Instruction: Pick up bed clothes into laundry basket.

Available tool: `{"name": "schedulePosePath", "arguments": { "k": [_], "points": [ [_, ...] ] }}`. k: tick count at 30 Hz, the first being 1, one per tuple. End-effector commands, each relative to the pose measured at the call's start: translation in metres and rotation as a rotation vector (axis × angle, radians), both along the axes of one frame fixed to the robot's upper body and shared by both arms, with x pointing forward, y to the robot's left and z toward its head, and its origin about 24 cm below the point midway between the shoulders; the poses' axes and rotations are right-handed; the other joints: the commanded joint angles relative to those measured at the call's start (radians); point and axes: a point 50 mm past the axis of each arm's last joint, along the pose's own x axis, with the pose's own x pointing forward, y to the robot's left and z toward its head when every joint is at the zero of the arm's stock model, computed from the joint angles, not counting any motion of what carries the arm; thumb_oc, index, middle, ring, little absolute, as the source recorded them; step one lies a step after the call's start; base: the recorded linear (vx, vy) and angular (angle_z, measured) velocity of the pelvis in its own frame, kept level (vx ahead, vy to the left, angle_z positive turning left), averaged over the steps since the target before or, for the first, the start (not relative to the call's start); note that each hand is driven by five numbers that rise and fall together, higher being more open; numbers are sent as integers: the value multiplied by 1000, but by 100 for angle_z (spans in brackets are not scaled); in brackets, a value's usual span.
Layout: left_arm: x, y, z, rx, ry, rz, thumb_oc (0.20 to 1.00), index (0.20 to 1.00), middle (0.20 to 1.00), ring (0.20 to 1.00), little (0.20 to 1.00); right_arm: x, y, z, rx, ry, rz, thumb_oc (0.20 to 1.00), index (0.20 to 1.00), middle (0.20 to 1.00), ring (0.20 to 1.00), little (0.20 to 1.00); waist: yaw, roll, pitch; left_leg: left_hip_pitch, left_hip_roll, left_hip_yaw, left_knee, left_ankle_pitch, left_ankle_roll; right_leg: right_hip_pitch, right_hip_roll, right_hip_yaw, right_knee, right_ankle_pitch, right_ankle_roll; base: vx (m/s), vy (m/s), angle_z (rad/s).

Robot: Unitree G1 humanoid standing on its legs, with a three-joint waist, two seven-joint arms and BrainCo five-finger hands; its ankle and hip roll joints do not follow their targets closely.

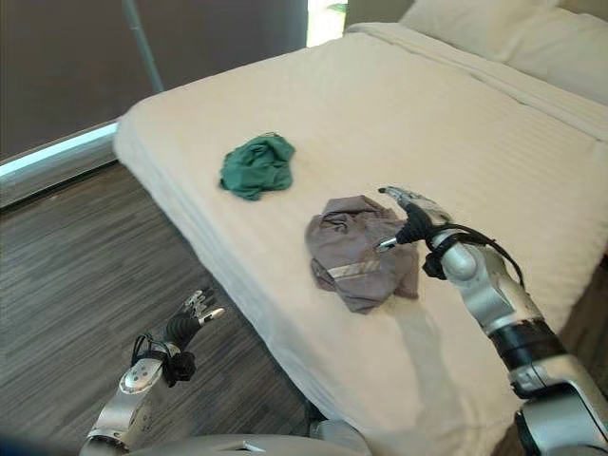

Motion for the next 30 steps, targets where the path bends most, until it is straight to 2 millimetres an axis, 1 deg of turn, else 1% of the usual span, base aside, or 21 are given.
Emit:
{"name": "schedulePosePath", "arguments": {
  "k": [1,4,6,7,8,9,10,13,16,17,18,20,22,23,24,25,26,27,28,29,30],
  "points": [
    [13,3,19,-1,-89,-34,1000,1000,1000,1000,1000,21,0,-2,-118,18,-38,1000,1000,1000,1000,1000,14,-23,-9,-109,-27,-60,-22,165,-22,70,-69,-17,19,-23,74,-93,-24,13],
    [20,1,26,-8,-120,-45,1000,1000,1000,1000,1000,39,4,-12,-192,65,-75,1000,1000,1000,1000,1000,34,-9,27,-154,-30,-82,-22,181,-26,36,-72,-35,20,-15,69,-143,-25,12],
    [25,-2,30,-18,-140,-47,1000,1000,1000,1000,1000,47,2,-21,-237,108,-129,1000,1000,1000,1000,1000,44,7,52,-191,-35,-98,-22,196,-30,1,-75,-46,22,-4,66,-174,-5,20],
    [28,-2,33,-15,-153,-48,1000,1000,1000,1000,1000,49,-2,-27,-306,142,-160,1000,1000,1000,1000,1000,54,18,64,-210,-36,-104,-22,204,-32,-16,-76,-52,22,1,63,-173,2,25],
    [32,0,40,-8,-179,-49,1000,1000,1000,1000,1000,48,-11,-39,-456,204,-192,1000,1000,1000,1000,1000,68,39,84,-241,-42,-115,-22,216,-35,-43,-75,-57,21,8,61,-181,5,25],
    [34,2,43,-7,-186,-42,1000,1000,1000,1000,1000,41,-20,-54,-554,286,-231,1000,1000,1000,1000,1000,80,61,97,-264,-46,-125,-22,226,-38,-61,-78,-63,21,12,58,-150,5,17],
    [34,3,43,-3,-187,-36,1000,1000,1000,1000,1000,37,-28,-59,-602,316,-258,1000,1000,1000,1000,1000,86,75,103,-273,-48,-129,-22,230,-39,-69,-80,-67,20,13,58,-96,15,12],
    [32,9,41,9,-175,-3,1000,1000,1000,1000,1000,28,-39,-66,-663,364,-295,1000,1000,1000,1000,1000,83,102,109,-296,-53,-132,-22,240,-46,-91,-83,-67,19,15,58,-44,19,18],
    [30,11,39,21,-164,18,1000,1000,1000,1000,1000,22,-46,-72,-680,404,-324,1000,1000,1000,1000,1000,74,121,112,-306,-51,-115,-22,240,-51,-105,-83,-59,19,16,58,-30,18,1],
    [29,11,38,19,-160,25,1000,1000,1000,1000,1000,22,-45,-73,-699,413,-316,391,391,391,391,391,70,126,114,-305,-53,-113,-22,237,-50,-109,-83,-57,19,16,60,-13,33,-19],
    [28,9,37,12,-155,22,1000,1000,1000,1000,1000,18,-48,-77,-713,440,-318,200,200,200,200,200,67,132,111,-305,-53,-109,-22,237,-52,-110,-84,-54,19,15,59,-5,28,-15],
    [29,6,37,-1,-158,22,1000,1000,1000,1000,1000,12,-53,-82,-685,460,-349,200,200,200,200,200,57,140,108,-301,-51,-98,-22,233,-53,-108,-84,-48,19,13,62,3,30,-11],
    [30,3,39,-10,-170,19,1000,1000,1000,1000,1000,9,-51,-88,-642,460,-354,200,200,200,200,200,50,143,109,-292,-50,-85,-22,227,-51,-107,-80,-31,19,14,64,11,36,-27],
    [31,3,41,-10,-181,22,1000,1000,1000,1000,1000,9,-50,-88,-599,442,-361,200,200,200,200,200,42,141,109,-287,-48,-78,-22,224,-49,-107,-78,-19,20,15,65,14,22,-39],
    [32,9,45,-5,-200,55,1000,1000,1000,1000,1000,15,-40,-84,-491,378,-333,200,200,200,200,200,16,130,112,-276,-42,-55,-22,218,-46,-111,-70,7,25,17,68,14,18,-25],
    [32,9,44,-5,-200,55,1000,1000,1000,1000,1000,14,-40,-84,-491,379,-334,200,200,200,200,200,18,129,113,-275,-41,-53,-22,217,-46,-110,-70,9,26,17,68,20,9,-15],
    [32,13,45,-1,-204,78,1000,1000,1000,1000,1000,20,-36,-75,-436,331,-319,200,200,200,200,200,5,121,113,-271,-37,-40,-22,214,-46,-113,-67,17,28,17,69,29,-14,-13],
    [30,18,45,4,-205,106,1000,1000,1000,1000,1000,25,-35,-61,-321,258,-327,200,200,200,200,200,-11,109,114,-266,-30,-21,-22,209,-45,-115,-63,26,31,17,71,39,-25,-24],
    [28,22,44,2,-204,127,1000,1000,1000,1000,1000,26,-35,-51,-245,210,-318,200,200,200,200,200,-21,100,114,-257,-25,-7,-22,204,-45,-113,-60,35,33,16,71,38,-27,-34],
    [26,26,43,5,-203,142,1000,1000,1000,1000,1000,24,-38,-39,-135,148,-336,200,200,200,200,200,-28,93,113,-249,-21,6,-22,199,-44,-110,-58,42,35,13,73,41,-34,-32],
    [23,31,42,6,-200,166,1000,1000,1000,1000,1000,21,-46,-27,-8,91,-367,200,200,200,200,200,-42,84,109,-242,-17,16,-22,197,-44,-107,-56,46,35,11,73,67,-33,-38]
  ]
}}
